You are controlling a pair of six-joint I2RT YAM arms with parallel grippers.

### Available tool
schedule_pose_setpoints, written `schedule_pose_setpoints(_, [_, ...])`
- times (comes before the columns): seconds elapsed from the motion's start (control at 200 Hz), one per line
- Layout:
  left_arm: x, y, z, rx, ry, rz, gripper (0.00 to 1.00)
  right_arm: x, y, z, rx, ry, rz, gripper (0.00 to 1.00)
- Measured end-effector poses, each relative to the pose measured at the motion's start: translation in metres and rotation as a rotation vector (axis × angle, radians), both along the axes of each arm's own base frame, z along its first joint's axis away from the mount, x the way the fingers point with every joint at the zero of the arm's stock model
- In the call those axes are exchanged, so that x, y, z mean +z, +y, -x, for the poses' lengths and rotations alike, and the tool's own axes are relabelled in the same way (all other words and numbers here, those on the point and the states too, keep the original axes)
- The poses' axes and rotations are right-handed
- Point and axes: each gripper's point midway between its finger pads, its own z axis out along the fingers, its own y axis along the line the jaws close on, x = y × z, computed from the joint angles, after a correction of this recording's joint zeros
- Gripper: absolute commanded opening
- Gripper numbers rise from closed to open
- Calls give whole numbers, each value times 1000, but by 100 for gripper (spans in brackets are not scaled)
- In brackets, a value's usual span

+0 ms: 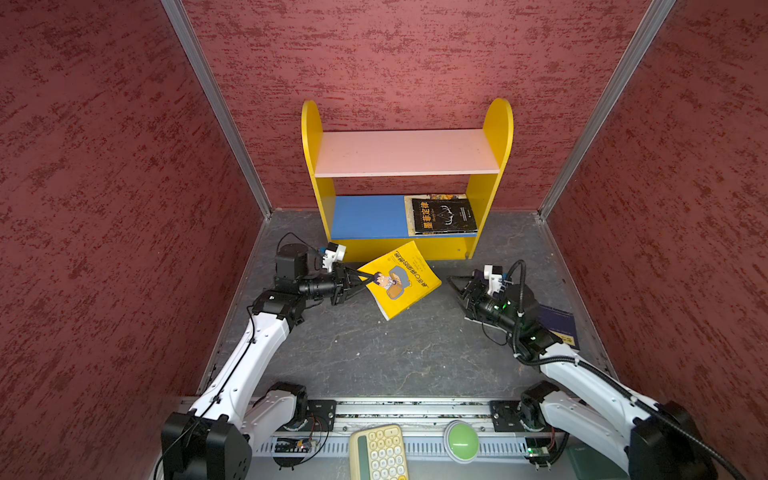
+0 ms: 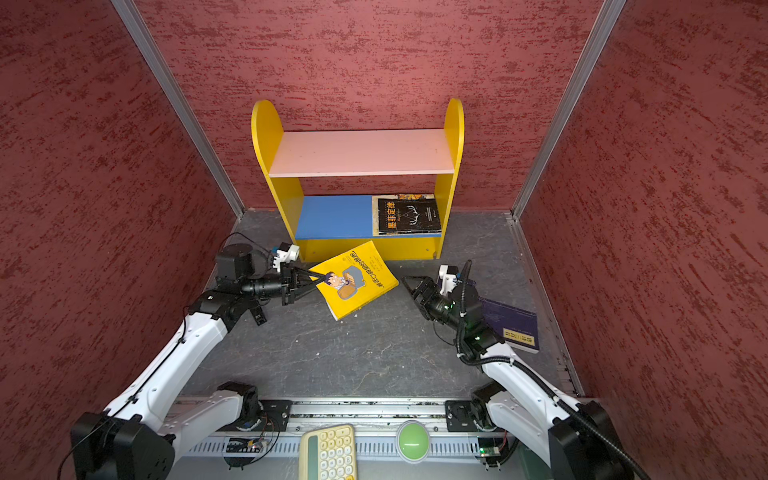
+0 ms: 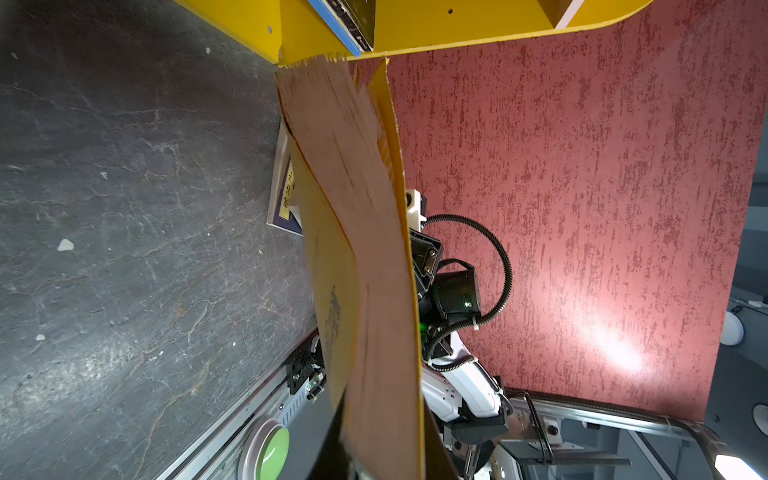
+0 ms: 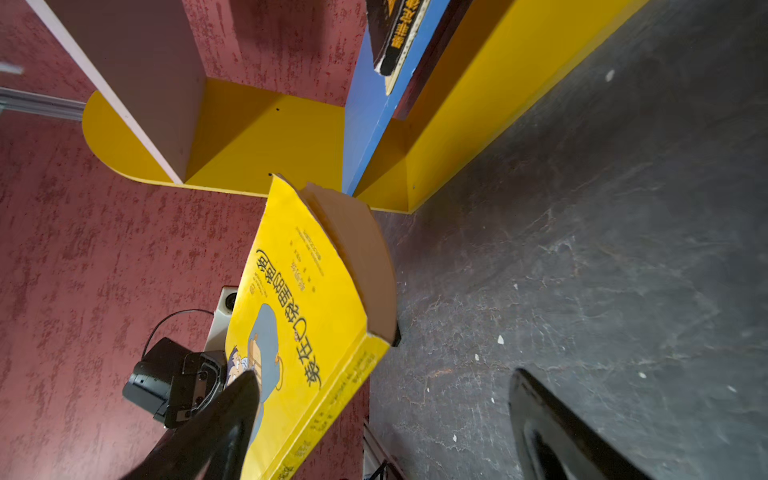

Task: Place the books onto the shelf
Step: 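Carry the upright yellow book toward the blue shelf with both grippers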

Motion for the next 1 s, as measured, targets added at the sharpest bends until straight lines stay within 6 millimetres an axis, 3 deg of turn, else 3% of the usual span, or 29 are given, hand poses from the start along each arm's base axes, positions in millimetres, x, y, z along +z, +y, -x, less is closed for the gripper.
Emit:
schedule_pose_setpoints(0.446, [10, -6, 8, -91, -17, 52, 0, 22, 33, 11, 251, -48, -79, 67])
schedule_pose_setpoints(0.676, [14, -10, -2, -118, -31, 65, 0, 26, 37, 17, 292, -46, -103, 42])
schedule_pose_setpoints(0.872, [24, -12, -3, -151, -78, 81, 0, 30, 38, 12, 290, -46, -134, 36])
schedule_pose_setpoints(1.002, [31, -12, -2, -162, -105, 86, 0, 33, 41, 5, 284, -55, -173, 43])
